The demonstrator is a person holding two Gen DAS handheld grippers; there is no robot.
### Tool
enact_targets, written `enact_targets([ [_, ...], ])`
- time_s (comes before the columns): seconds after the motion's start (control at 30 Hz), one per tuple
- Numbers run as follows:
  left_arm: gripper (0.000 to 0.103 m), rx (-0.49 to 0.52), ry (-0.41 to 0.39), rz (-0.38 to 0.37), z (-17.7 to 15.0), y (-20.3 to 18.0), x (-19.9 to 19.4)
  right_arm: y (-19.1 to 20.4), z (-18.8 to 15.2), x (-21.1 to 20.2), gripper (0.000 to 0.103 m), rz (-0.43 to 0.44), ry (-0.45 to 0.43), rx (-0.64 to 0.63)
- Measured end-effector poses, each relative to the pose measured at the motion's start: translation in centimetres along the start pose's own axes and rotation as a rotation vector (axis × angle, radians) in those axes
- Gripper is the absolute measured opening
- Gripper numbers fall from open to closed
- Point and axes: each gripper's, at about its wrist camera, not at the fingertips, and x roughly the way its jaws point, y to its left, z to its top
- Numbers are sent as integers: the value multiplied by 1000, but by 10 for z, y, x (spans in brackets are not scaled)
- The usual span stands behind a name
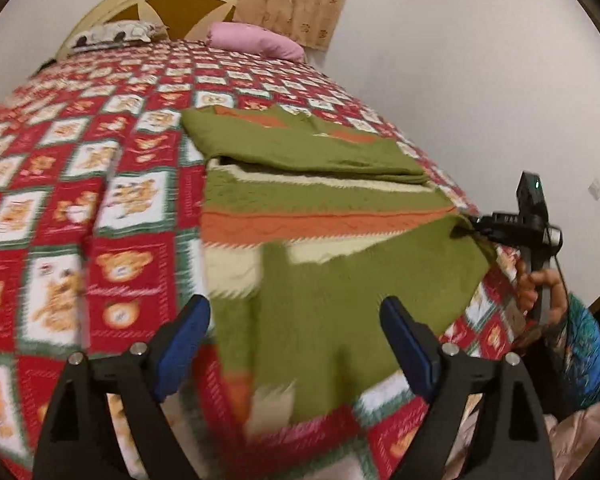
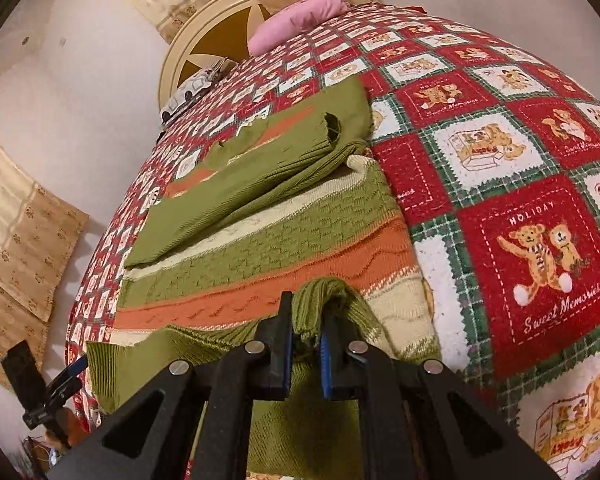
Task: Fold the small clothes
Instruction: 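Grasp the ribbed hem with both tools and lift it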
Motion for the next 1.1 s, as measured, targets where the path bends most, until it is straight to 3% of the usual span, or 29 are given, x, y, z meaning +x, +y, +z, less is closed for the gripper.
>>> enact_targets([
  [0.03,87,3,7,-14,1,0,9,1,0,0,10,-1,-1,0],
  [0.13,66,2,56,5,-5,4,30,1,-1,0,10,-2,-2,-1],
  [0.23,53,-3,-1,21,-12,3,22,3,-1,0,10,-13,-1,-22],
  [0.3,36,-19,-4,19,-15,2,20,8,-1,-1,12,-15,-1,-48],
  [0.37,25,-30,-9,57,-18,2,24,10,-1,-7,13,18,-14,-62],
  [0.4,20,-34,-19,70,-18,2,24,7,1,-19,15,77,-52,-47],
  [0.47,17,-61,-30,61,-19,5,21,2,6,-39,24,147,-116,-10],
  [0.5,17,-73,-34,56,-19,6,21,-2,9,-54,38,154,-168,5],
  [0.57,16,-85,-40,59,-19,7,23,-6,12,-80,59,69,-262,0],
  [0.63,16,-83,-42,63,-20,6,23,-7,13,-91,60,5,-291,-30],
  [0.83,21,-82,-39,77,-17,4,28,9,6,-63,60,-78,-166,-195],
  [0.93,35,-71,-34,64,-15,2,30,30,-1,-30,60,-132,-89,-313],
  [1.0,55,-59,-31,46,-14,-2,31,39,-6,-8,60,-169,-40,-387],
  [1.1,61,-16,-40,79,-14,-12,34,49,-19,18,60,-229,25,-500],
])
